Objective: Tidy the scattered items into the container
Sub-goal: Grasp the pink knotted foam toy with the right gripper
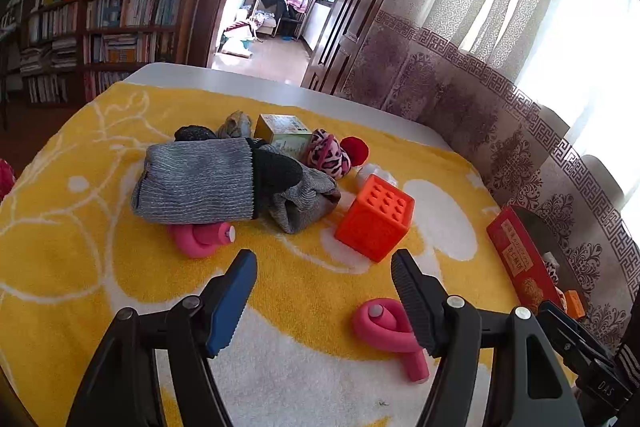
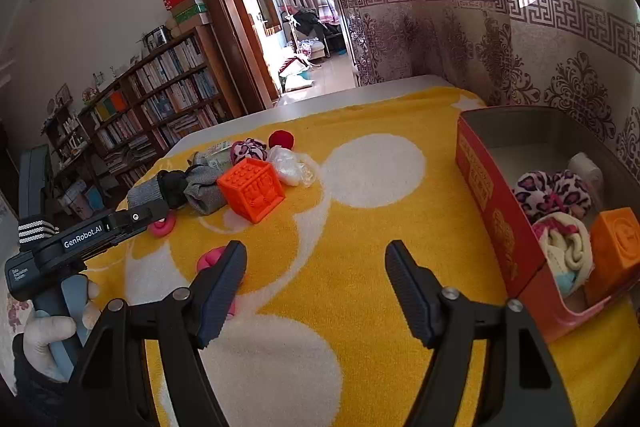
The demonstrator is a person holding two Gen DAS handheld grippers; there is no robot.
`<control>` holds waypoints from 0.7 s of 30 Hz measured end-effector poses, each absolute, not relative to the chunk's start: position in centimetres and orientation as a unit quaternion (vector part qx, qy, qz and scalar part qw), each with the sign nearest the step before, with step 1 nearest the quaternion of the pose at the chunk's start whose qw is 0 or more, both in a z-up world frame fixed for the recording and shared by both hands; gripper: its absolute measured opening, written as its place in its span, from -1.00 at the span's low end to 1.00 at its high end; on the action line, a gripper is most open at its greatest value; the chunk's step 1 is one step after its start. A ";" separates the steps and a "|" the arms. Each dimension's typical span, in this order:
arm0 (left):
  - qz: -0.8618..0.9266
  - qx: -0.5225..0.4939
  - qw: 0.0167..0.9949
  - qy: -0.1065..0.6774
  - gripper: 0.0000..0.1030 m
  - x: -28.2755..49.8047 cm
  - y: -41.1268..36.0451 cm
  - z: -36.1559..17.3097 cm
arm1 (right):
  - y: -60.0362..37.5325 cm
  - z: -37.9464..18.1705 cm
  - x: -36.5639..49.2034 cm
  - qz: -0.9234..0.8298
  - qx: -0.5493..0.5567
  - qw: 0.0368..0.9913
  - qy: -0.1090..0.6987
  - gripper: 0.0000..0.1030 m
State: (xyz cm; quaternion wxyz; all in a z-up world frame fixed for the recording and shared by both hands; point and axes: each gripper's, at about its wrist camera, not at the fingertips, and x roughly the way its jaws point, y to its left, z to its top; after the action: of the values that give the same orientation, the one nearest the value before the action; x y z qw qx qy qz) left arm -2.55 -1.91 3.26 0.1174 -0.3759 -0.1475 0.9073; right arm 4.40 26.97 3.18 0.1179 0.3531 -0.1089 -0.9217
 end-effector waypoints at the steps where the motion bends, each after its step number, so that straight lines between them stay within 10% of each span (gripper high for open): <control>1: 0.908 -0.375 0.111 -0.149 0.38 -2.6 -2.6 3.1 | 26.6 3.0 4.1 -0.917 0.362 0.126 -0.111 0.47; 21: 0.900 -0.382 0.057 -0.201 0.38 -2.4 -7.8 0.9 | 16.5 -0.7 -1.3 -0.865 0.445 0.232 -0.013 0.47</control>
State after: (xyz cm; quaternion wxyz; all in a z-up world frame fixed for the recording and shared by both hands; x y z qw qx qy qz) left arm -2.43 -7.82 0.86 0.0569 -0.3818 -0.2011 0.9003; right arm -1.25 16.51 -0.68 0.2324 0.4446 -0.0131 -0.8650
